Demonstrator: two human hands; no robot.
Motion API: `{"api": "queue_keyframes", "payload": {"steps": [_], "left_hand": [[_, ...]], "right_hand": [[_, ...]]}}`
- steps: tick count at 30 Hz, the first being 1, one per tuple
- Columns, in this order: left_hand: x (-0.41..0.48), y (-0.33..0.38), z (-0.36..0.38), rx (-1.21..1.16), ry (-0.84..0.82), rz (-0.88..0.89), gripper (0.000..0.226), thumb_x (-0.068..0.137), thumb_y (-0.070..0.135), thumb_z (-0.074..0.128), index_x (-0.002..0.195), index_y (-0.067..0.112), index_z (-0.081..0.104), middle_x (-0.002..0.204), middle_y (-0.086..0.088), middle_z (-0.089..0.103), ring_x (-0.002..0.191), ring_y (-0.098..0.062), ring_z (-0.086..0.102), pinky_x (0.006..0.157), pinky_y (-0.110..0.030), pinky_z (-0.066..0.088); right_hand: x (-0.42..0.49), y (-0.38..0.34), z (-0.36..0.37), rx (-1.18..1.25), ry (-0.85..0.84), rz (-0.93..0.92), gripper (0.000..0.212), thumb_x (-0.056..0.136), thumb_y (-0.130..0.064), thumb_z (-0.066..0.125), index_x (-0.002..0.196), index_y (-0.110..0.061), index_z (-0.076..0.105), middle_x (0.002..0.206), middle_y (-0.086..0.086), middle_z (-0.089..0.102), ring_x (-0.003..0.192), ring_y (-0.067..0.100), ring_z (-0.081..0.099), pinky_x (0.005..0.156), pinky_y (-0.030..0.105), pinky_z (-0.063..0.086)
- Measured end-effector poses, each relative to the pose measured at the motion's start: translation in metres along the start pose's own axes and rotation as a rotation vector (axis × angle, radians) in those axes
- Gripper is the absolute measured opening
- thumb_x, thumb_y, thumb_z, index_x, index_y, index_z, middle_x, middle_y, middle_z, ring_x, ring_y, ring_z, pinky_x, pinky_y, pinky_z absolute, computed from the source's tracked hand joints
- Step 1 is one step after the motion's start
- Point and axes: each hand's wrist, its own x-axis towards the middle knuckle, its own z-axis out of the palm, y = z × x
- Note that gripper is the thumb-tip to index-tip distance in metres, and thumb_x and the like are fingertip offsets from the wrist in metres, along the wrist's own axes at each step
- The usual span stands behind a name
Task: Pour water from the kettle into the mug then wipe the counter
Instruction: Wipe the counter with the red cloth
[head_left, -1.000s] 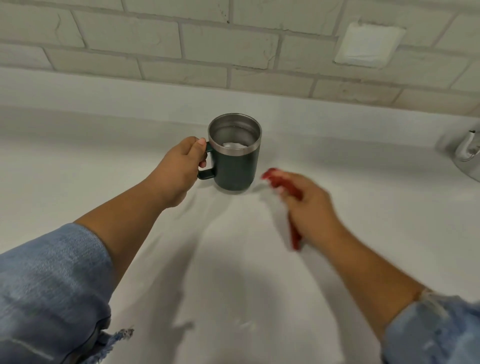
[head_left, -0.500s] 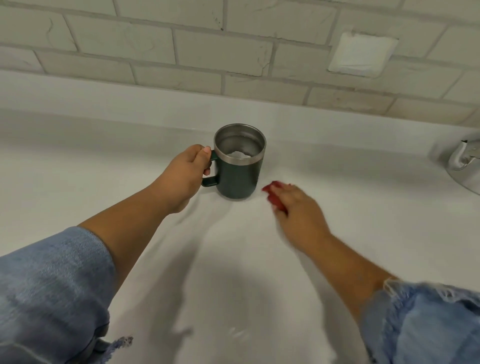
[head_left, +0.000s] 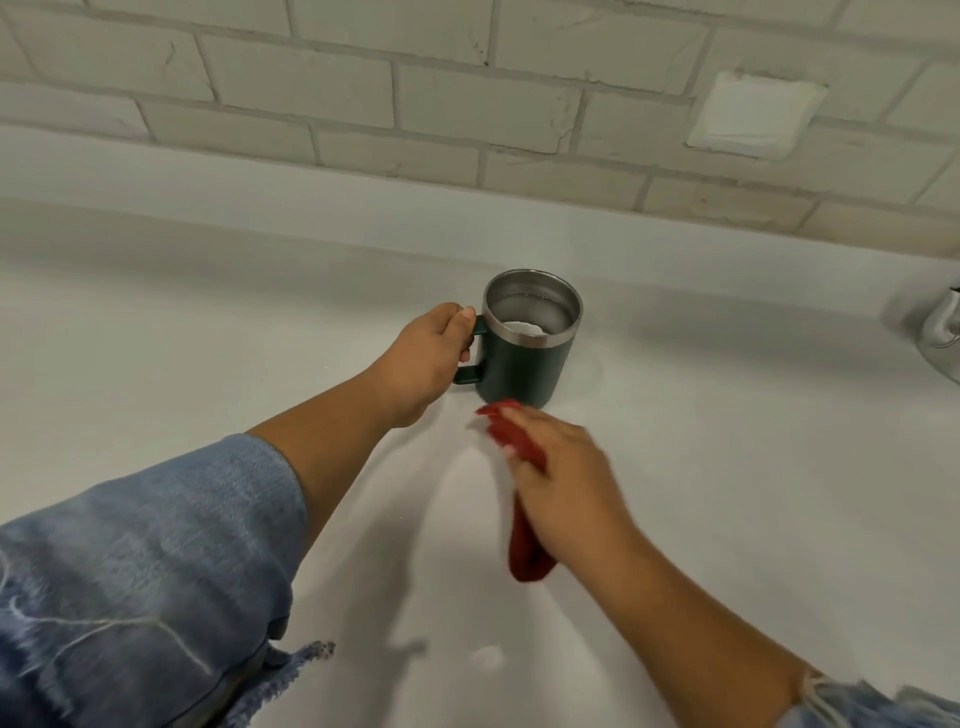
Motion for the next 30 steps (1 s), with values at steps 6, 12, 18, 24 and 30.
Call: {"api": "queue_keyframes", "payload": {"steps": [6,12,18,24,30], "left_hand": [[0.001,0.000,-0.005,-0.062,-0.081,-0.043,0.030,0.101,0.033,0.029,0.079,0.020,0.045,0.078,0.001,0.045,0.070,-0.013,0.041,0.066,-0.024,0.034],[0.004,0.004,-0.009,0.015,-0.134,-0.041,0.030,0.101,0.033,0.029,0.079,0.021,0.046,0.078,0.000,0.046,0.075,-0.014,0.043,0.065,-0.024,0.037],[-0.009,0.013,-0.030,0.191,-0.138,-0.013,0.040,0.099,0.041,0.028,0.116,0.014,0.053,0.115,-0.003,0.055,0.109,-0.020,0.049,0.096,-0.037,0.042],[-0.081,-0.015,-0.122,0.110,0.066,0.032,0.036,0.096,0.050,0.032,0.105,0.035,0.064,0.110,0.015,0.065,0.109,0.000,0.057,0.090,-0.034,0.048],[-0.170,-0.063,-0.175,0.101,0.260,-0.091,0.028,0.095,0.043,0.040,0.094,0.039,0.068,0.105,0.016,0.069,0.103,-0.001,0.061,0.092,-0.040,0.049]], "right_hand": [[-0.016,0.044,-0.027,-0.185,0.074,0.095,0.042,0.095,-0.034,0.046,0.137,-0.029,0.047,0.141,-0.007,0.050,0.130,0.016,0.043,0.107,0.026,0.029],[-0.022,0.038,0.002,-0.429,0.048,-0.027,0.052,0.095,-0.040,0.042,0.143,-0.023,0.038,0.148,-0.005,0.041,0.134,0.015,0.036,0.115,0.028,0.024],[-0.020,-0.013,0.061,-0.406,-0.020,-0.138,0.052,0.098,-0.039,0.037,0.147,-0.027,0.026,0.154,-0.005,0.030,0.141,0.016,0.027,0.114,0.028,0.014],[0.008,-0.031,0.071,-0.225,-0.061,-0.222,0.048,0.098,-0.021,0.041,0.145,-0.022,0.035,0.151,-0.004,0.036,0.139,0.014,0.029,0.112,0.020,0.013],[0.058,-0.053,0.089,-0.383,-0.068,-0.219,0.049,0.096,-0.016,0.044,0.145,-0.015,0.034,0.151,0.005,0.035,0.138,0.023,0.032,0.117,0.033,0.022]]}}
